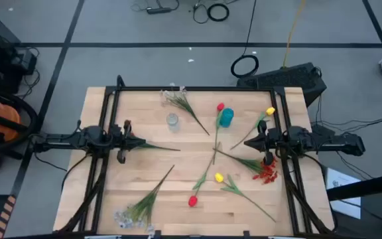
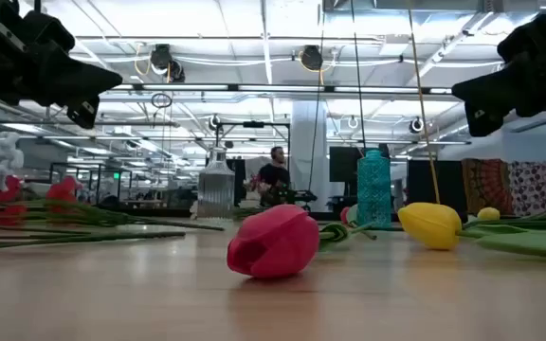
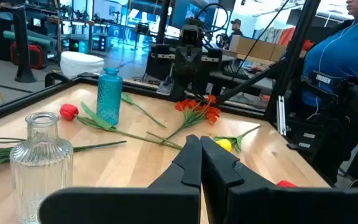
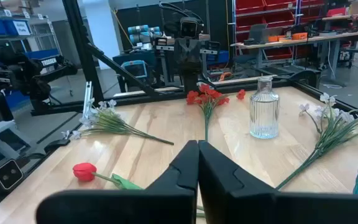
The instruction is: Sort flowers into vase by color
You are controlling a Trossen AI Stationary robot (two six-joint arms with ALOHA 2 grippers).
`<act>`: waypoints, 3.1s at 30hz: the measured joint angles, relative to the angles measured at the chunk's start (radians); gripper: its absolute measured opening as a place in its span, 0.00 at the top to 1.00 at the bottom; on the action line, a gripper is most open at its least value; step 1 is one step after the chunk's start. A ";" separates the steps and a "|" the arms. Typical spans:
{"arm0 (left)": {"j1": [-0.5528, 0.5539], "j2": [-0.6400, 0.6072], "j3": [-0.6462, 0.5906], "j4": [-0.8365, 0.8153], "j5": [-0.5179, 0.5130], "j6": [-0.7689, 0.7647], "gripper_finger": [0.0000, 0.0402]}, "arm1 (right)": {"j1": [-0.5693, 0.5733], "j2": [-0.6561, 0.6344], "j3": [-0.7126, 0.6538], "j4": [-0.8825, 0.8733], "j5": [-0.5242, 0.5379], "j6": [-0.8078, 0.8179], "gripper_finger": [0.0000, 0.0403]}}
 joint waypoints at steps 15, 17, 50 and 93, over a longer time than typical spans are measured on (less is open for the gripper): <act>0.000 0.000 0.000 0.000 0.000 0.000 1.00 | 0.000 0.000 0.000 0.000 0.000 0.000 1.00; 0.000 0.000 0.000 0.000 0.000 0.000 1.00 | 0.000 0.000 0.000 0.000 0.000 0.000 1.00; 0.000 0.000 0.000 0.000 0.000 0.000 1.00 | 0.000 0.000 0.000 0.000 0.000 0.000 1.00; 0.000 0.000 0.000 0.000 0.000 0.000 1.00 | 0.092 0.910 0.598 -0.126 0.137 -0.189 1.00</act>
